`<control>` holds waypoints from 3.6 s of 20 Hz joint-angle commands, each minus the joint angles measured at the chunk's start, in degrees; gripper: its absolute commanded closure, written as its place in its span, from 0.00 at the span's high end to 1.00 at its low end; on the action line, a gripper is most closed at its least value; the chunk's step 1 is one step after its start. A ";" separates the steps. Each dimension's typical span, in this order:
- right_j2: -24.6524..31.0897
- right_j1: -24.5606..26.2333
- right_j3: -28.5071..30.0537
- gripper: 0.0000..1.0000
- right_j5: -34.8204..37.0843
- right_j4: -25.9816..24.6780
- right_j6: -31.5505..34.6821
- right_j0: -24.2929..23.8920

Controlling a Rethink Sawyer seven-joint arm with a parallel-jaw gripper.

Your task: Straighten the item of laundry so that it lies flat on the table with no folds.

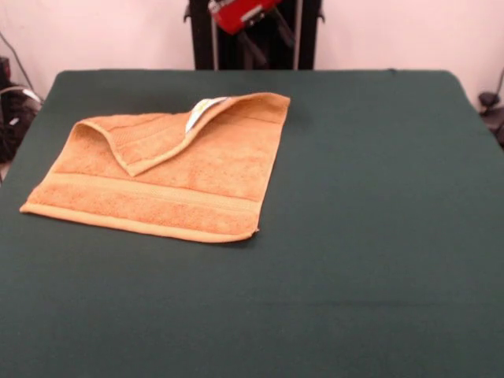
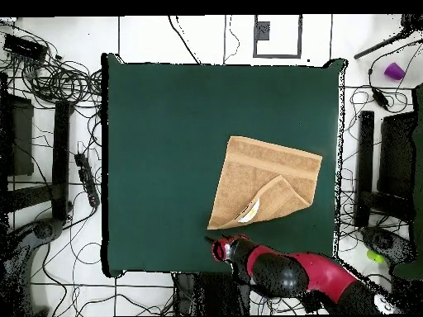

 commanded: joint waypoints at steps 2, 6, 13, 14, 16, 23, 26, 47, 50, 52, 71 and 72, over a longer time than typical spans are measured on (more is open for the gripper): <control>8.45 -3.35 7.78 1.00 -0.74 4.88 4.93 -4.82; 6.12 1.88 2.84 1.00 4.82 0.55 -3.42 -9.83; 5.88 4.67 -10.96 1.00 13.37 1.35 -7.48 -5.27; 5.47 3.94 -12.51 1.00 12.37 0.90 -6.05 -3.45; 4.52 2.20 -15.52 1.00 10.78 -0.07 -3.55 0.19; 2.08 3.10 -26.85 1.00 10.63 -0.89 -2.85 8.92; 2.86 4.51 -30.56 1.00 10.59 -0.51 -4.45 10.55; 8.19 18.97 -40.07 1.00 19.12 -4.43 -22.13 4.56; 7.45 20.38 -37.99 1.00 17.93 -7.18 -22.36 2.76; 6.22 20.88 -37.00 1.00 17.25 -9.04 -21.80 2.13; 3.05 20.91 -32.24 1.00 26.00 -9.80 -25.04 -5.04; 3.01 20.56 -31.96 1.00 26.57 -9.75 -25.40 -5.40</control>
